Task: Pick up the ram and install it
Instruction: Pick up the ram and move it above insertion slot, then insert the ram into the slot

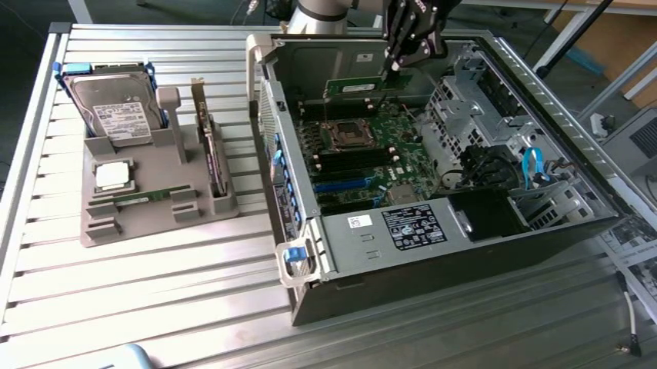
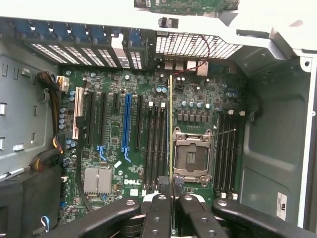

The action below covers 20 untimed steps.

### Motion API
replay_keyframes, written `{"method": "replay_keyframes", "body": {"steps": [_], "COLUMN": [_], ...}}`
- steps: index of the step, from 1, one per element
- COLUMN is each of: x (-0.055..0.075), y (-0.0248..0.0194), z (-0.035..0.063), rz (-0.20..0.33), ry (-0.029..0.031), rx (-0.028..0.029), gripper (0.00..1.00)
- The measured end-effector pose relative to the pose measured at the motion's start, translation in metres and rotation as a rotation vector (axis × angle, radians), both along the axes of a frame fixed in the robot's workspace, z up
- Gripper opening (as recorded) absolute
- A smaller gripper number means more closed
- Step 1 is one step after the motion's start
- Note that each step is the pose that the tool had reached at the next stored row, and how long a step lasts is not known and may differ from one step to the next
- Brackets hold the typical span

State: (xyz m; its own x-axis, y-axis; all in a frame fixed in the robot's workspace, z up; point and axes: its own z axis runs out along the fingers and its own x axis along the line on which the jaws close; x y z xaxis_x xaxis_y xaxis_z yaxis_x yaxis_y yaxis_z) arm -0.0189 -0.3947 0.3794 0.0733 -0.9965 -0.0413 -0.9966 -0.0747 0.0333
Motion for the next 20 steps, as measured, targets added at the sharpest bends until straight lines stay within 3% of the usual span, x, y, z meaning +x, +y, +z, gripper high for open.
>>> {"method": "replay_keyframes", "body": {"steps": [13, 20], "x": [0.0, 0.0], "y": [0.0, 0.0], "z": [-0.0008, -0.0084], "rz": [0.0, 0.0], "ry": [-0.0003, -0.0002], "rx": [0.0002, 0.0], "gripper": [0.12, 0.12]}}
